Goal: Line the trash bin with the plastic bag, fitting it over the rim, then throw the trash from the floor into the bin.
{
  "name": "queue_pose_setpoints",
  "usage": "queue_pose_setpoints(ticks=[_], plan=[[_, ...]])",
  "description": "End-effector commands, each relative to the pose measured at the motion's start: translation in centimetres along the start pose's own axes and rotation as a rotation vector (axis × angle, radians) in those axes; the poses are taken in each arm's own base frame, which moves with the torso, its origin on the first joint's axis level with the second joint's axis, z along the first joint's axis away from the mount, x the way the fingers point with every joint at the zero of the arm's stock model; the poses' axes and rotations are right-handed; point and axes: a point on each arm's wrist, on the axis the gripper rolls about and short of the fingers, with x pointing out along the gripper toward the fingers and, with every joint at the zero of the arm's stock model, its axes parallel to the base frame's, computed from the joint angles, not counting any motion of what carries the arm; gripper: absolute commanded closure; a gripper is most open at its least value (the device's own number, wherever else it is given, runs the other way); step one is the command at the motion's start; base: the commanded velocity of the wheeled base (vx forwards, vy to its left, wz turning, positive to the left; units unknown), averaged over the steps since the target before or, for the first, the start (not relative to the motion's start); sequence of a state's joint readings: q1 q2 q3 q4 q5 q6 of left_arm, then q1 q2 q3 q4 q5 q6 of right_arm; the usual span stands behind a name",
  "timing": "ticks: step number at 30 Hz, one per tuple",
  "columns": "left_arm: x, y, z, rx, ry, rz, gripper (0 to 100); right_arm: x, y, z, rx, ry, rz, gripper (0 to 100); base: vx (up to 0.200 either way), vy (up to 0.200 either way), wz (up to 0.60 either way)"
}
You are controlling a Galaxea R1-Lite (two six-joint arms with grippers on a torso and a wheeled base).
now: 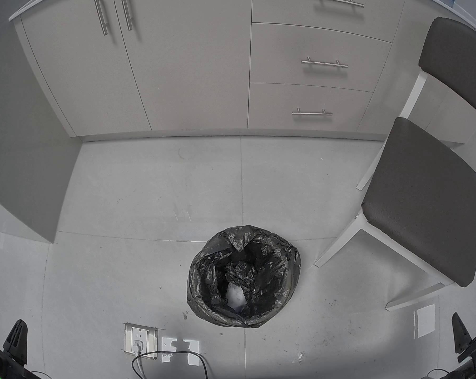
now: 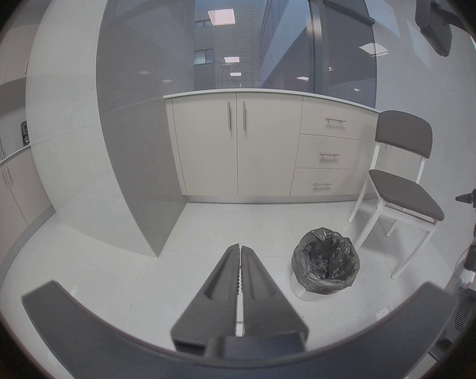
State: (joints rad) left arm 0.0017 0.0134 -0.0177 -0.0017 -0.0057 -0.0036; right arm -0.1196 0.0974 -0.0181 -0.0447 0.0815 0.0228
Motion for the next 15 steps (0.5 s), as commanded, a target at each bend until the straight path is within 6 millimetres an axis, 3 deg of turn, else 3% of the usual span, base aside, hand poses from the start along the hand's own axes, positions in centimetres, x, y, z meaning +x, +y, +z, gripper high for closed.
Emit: queue_pose_setpoints(ticks=[1, 4, 7, 11, 15], plan=[[0.0, 0.0, -0.5, 0.001, 0.004, 0.001, 100, 0.2, 0.3, -0.3, 0.005, 0.059, 0.202, 0, 0.0, 0.0, 0.0], [0.0, 0.0, -0.5, 0.001, 0.004, -0.001, 100, 0.9, 0.4, -0.2, 0.09, 0.157, 0.294, 0, 0.0, 0.0, 0.0], [0.0, 0.0, -0.5, 0.001, 0.006, -0.001, 100, 0.8, 0.3, -0.1, 0.095, 0.151, 0.311, 0, 0.0, 0.0, 0.0], [0.0, 0.0, -0.5, 0.001, 0.004, -0.001, 100, -0.8, 0.1, -0.5, 0.06, -0.042, 0.277, 0, 0.0, 0.0, 0.0], [0.0, 0.0, -0.5, 0.001, 0.006, -0.001, 100, -0.9, 0.1, -0.5, -0.019, -0.067, 0.271, 0, 0.0, 0.0, 0.0]])
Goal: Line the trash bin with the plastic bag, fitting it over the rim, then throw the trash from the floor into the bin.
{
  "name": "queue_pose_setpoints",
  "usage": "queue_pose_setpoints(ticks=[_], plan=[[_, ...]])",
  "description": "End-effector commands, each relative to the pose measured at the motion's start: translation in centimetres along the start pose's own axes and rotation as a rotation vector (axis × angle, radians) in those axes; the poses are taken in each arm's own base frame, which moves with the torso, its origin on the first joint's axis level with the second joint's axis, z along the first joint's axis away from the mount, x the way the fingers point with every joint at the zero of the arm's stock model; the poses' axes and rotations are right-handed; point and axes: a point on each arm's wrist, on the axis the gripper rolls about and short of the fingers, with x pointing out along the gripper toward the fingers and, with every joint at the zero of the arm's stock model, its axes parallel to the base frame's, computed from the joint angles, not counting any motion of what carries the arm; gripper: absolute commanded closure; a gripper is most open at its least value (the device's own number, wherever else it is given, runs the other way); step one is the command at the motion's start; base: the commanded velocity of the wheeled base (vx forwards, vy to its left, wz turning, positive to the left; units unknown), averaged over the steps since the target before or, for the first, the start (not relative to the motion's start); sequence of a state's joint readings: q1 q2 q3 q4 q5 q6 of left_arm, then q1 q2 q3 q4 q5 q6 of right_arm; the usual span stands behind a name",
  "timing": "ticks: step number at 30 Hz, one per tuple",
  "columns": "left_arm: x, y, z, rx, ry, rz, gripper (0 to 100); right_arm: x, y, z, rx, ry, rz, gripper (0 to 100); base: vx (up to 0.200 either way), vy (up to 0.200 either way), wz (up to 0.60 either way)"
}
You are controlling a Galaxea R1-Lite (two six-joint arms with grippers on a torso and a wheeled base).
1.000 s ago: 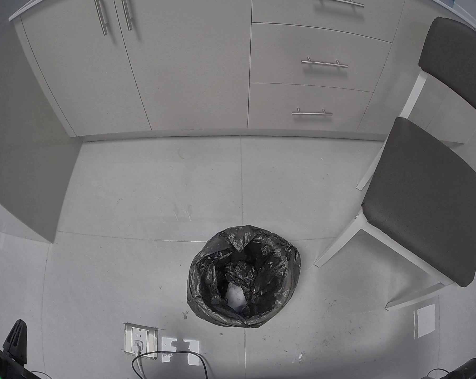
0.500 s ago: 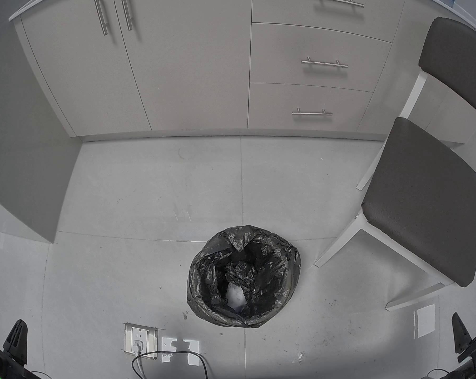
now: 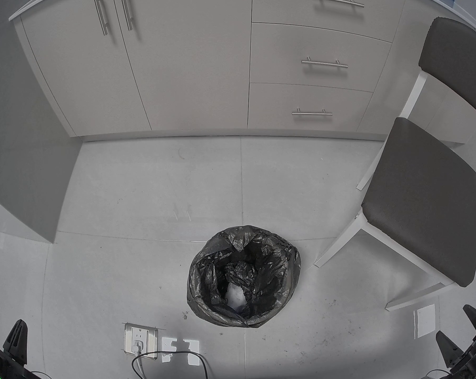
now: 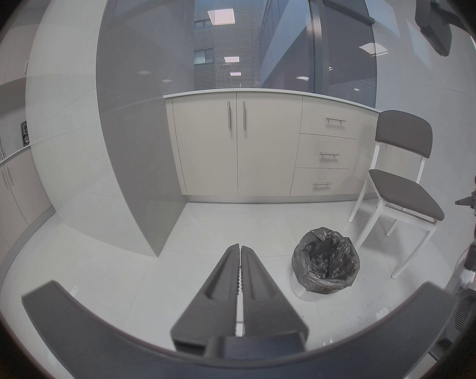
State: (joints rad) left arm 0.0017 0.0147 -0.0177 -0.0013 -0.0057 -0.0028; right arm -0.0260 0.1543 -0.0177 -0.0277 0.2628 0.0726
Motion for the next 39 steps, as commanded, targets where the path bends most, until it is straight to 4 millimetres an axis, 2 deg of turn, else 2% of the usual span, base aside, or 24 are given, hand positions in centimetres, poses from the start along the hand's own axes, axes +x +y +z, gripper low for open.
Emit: queue_pose_setpoints(ticks=[1, 8, 12, 14, 25, 26, 39], plan=[[0.02, 0.0, -0.52, 0.0, 0.003, -0.001, 100, -1.22, 0.16, -0.52, -0.094, -0.141, 0.001, 0, 0.0, 0.0, 0.0], [0.03, 0.0, -0.52, 0.0, 0.004, 0.001, 100, -1.18, 0.03, -0.51, -0.058, -0.154, -0.049, 0, 0.0, 0.0, 0.0], [0.03, 0.0, -0.52, 0.0, 0.004, -0.001, 100, -1.29, -0.54, -0.49, -0.006, -0.176, -0.305, 0, 0.0, 0.0, 0.0], [0.02, 0.0, -0.52, -0.002, 0.003, 0.001, 100, -1.28, -0.65, -0.56, -0.035, -0.174, -0.35, 0, 0.0, 0.0, 0.0], [0.02, 0.0, -0.52, 0.0, 0.003, -0.001, 100, -1.16, -0.49, -0.84, -0.099, -0.138, -0.266, 0, 0.0, 0.0, 0.0], [0.02, 0.0, -0.52, 0.0, 0.003, -0.001, 100, -1.11, -0.4, -1.03, -0.118, -0.099, -0.209, 0, 0.0, 0.0, 0.0], [0.02, 0.0, -0.52, 0.0, 0.003, 0.001, 100, -1.1, -0.43, -1.09, -0.086, -0.107, -0.222, 0, 0.0, 0.0, 0.0]])
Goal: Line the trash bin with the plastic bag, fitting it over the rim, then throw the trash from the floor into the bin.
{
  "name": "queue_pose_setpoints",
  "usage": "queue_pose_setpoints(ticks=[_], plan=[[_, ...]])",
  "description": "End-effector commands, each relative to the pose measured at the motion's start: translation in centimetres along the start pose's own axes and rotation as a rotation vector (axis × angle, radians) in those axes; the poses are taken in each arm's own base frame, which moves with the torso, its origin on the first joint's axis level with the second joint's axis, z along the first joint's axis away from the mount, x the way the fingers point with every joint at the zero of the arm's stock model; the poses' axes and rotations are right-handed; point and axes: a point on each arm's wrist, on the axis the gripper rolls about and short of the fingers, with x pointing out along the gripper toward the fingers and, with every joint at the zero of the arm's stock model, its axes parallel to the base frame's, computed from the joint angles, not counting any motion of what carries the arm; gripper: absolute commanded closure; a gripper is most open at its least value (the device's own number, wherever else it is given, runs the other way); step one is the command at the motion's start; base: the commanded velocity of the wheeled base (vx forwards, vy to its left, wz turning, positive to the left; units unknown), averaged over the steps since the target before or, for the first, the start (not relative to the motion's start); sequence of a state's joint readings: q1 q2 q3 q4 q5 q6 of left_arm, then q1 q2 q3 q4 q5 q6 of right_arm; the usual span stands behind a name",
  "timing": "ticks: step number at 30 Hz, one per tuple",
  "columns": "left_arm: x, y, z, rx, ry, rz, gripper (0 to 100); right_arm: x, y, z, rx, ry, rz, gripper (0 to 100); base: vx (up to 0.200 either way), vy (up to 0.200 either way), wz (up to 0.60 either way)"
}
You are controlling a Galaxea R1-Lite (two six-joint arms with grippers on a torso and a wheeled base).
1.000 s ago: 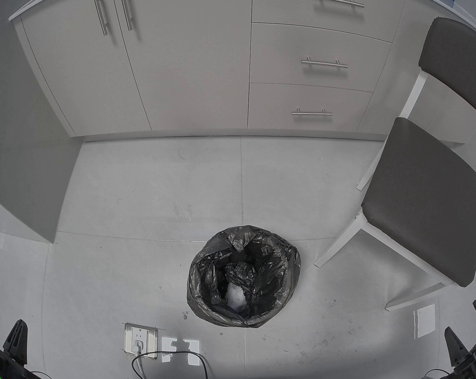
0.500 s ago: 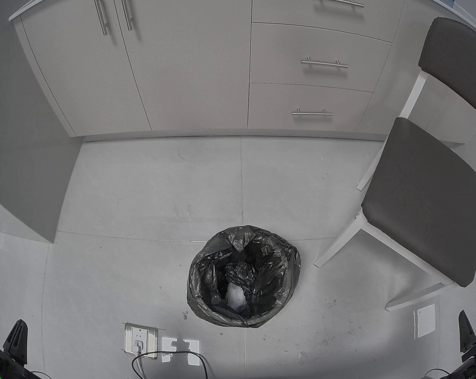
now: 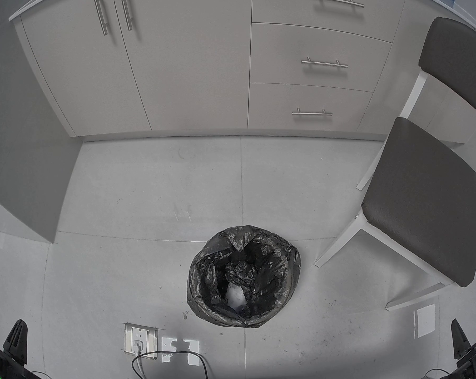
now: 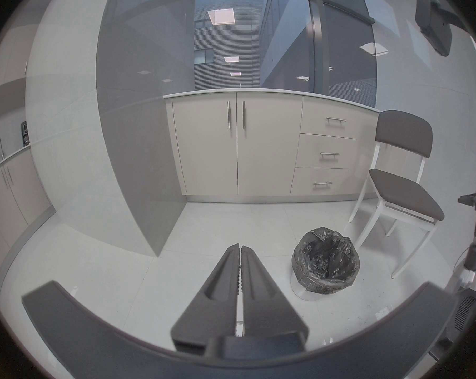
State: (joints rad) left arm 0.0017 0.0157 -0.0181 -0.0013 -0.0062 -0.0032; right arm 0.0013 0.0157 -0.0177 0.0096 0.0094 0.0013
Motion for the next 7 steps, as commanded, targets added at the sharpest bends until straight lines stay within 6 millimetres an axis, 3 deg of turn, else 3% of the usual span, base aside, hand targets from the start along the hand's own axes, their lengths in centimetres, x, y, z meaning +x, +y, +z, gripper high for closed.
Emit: queue_pose_setpoints(ticks=[1, 7], plan=[[0.01, 0.0, -0.53, 0.0, 0.002, 0.001, 100, 0.01, 0.0, -0.38, 0.0, 0.002, 0.0, 0, 0.0, 0.0, 0.0], [0.02, 0.0, -0.53, 0.0, 0.004, 0.0, 100, 0.01, 0.0, -0.37, 0.002, 0.0, 0.0, 0, 0.0, 0.0, 0.0]])
